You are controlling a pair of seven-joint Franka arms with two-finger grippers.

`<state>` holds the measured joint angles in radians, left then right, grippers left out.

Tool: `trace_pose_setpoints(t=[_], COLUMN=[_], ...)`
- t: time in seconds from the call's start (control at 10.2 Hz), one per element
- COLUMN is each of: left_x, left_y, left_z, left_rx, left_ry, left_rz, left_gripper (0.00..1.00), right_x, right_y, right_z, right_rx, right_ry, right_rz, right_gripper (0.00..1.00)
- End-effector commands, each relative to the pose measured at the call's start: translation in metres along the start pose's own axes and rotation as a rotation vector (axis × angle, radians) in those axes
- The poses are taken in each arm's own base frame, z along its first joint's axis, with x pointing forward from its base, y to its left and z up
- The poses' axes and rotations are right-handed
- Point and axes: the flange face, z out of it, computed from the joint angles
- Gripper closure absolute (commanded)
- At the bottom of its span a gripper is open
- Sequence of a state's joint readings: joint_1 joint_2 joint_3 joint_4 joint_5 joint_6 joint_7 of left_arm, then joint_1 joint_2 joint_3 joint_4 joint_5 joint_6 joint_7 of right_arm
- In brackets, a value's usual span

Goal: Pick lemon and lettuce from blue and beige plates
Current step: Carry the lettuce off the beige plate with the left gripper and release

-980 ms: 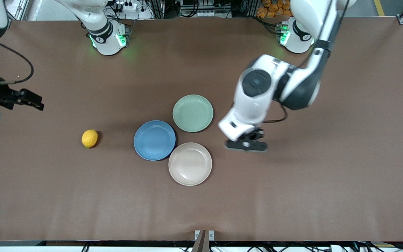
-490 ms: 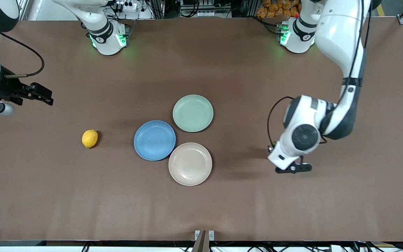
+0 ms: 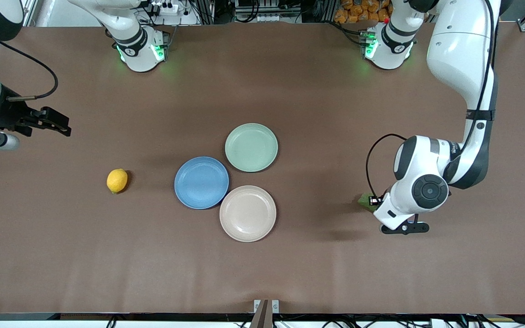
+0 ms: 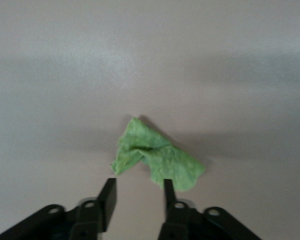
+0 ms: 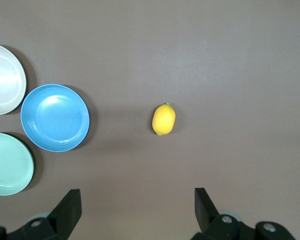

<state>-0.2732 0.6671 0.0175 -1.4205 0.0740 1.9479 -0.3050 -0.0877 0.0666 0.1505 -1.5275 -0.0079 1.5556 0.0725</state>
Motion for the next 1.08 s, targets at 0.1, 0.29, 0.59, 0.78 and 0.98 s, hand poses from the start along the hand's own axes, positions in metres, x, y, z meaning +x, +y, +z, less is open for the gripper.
trace_pose_setpoints(t=[0.1,0.29,0.59,0.78,0.98], left_x=[-0.028,-0.055,-0.097,-0.111,-0.114], left_y=[-0.017,-0.030,-0.049,-0.057,-0.060], left_z=[-0.103,-0.163,-0.233,-0.257,-0.262], left_rx=[-0.024,-0.028,-0.035,-0.043,-0.038], left_ry=[0.039,0.049,0.067,0.089,0.094], left_rz=[0.013,0.009,0.012,0.065,0.091], left_gripper=[0.00,0.00,0.00,0.00,0.00], right_x=[-0.003,-0.006,-0.006,-0.005,-0.005], right_y=[0.002,-0.001,-0.001,-0.003,-0.002], right_z=[-0.013,-0.011,-0.012,-0.014,-0.014], right_rx=[0.012,0.011,0.011,0.007,0.007], right_ry=[0.016,-0.005,-0.004,0.003,0.003], right_rz=[-0.002,-0.005,-0.009,-0.011,-0.011], right_gripper=[0.00,0.00,0.00,0.00,0.00])
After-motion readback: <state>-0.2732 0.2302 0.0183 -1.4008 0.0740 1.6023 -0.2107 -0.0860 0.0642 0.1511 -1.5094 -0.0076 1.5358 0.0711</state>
